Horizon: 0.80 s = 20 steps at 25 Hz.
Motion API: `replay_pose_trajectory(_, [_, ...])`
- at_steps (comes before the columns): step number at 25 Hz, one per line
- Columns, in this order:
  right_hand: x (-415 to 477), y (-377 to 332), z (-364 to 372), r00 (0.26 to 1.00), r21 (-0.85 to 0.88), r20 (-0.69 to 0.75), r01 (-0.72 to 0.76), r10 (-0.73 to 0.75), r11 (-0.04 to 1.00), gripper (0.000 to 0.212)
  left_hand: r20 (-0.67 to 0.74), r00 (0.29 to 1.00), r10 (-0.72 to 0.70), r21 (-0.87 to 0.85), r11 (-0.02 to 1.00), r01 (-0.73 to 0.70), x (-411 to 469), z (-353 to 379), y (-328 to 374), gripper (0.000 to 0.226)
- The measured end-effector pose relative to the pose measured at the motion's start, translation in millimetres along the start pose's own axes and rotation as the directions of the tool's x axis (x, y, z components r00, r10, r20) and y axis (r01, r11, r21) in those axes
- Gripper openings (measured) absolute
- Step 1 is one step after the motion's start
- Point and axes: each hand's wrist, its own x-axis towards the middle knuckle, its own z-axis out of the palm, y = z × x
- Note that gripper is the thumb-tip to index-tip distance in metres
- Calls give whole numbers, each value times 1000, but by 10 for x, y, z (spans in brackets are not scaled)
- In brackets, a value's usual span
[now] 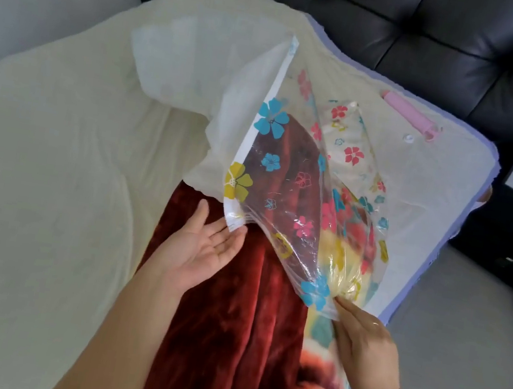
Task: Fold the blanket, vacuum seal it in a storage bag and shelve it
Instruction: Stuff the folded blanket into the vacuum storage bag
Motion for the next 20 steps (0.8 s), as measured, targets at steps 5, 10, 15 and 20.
replay_pose_trajectory(5, [26,14,-13,999,-44,-25,39,-40,998,66,212,977,-29,-144,988,60,13,74,-60,42])
replay_pose_trajectory(10, [7,68,7,995,-21,-11,98,-98,995,55,54,998,28,-221,975,-16,-94,-382,-179,27])
replay_pose_trajectory(15, [-56,-94,-133,982,-66,4,186,-187,980,49,-12,999,33,-318,948,-35,-316,-1013,-285,65])
replay_pose_trajectory(20, [-103,-368,61,981,223,187,13,-56,975,47,-382,903,197,-150,951,-270,-418,-971,-164,29])
